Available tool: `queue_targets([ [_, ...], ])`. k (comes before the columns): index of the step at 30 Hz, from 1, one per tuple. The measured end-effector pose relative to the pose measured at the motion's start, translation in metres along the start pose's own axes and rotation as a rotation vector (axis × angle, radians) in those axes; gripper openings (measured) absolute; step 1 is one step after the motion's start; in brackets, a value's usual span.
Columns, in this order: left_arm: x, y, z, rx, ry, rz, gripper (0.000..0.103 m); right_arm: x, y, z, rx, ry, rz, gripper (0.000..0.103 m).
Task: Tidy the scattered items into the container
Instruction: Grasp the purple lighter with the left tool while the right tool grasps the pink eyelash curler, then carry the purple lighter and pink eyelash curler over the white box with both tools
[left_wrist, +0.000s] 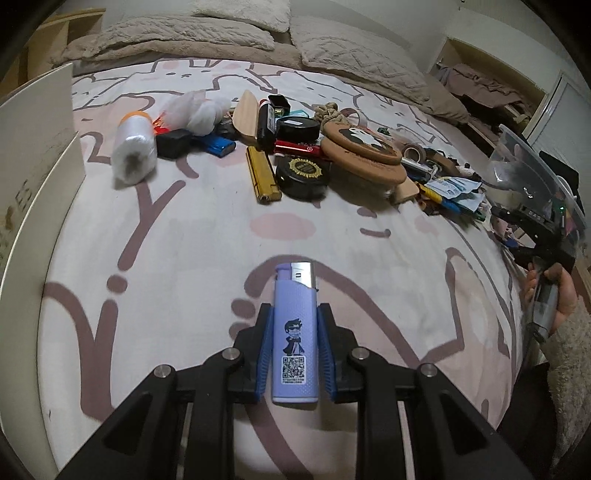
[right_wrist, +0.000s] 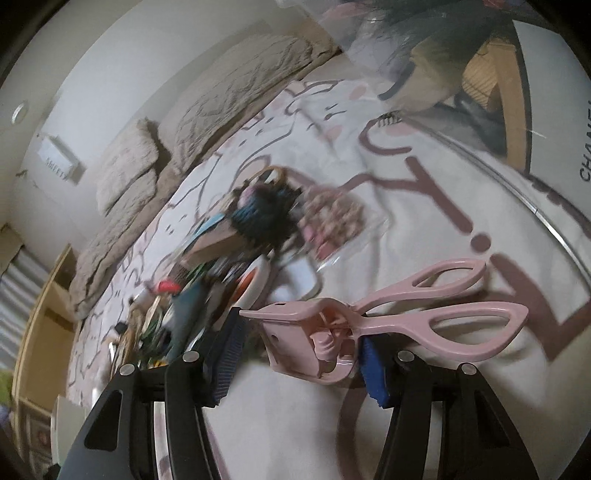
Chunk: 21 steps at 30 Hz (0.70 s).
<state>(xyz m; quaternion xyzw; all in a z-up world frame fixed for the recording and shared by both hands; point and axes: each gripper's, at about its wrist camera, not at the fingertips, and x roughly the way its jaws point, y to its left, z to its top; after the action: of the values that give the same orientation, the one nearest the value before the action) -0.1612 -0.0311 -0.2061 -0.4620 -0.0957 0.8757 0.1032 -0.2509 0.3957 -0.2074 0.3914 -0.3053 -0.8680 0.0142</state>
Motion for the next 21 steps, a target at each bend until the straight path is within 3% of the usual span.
queue_targets([
  [21, 0.0, -0.011, -0.017, 0.016, -0.044, 0.118, 0.024, -0.025, 0.083, -0.092, -0.269, 0.148, 0.203, 0.059],
])
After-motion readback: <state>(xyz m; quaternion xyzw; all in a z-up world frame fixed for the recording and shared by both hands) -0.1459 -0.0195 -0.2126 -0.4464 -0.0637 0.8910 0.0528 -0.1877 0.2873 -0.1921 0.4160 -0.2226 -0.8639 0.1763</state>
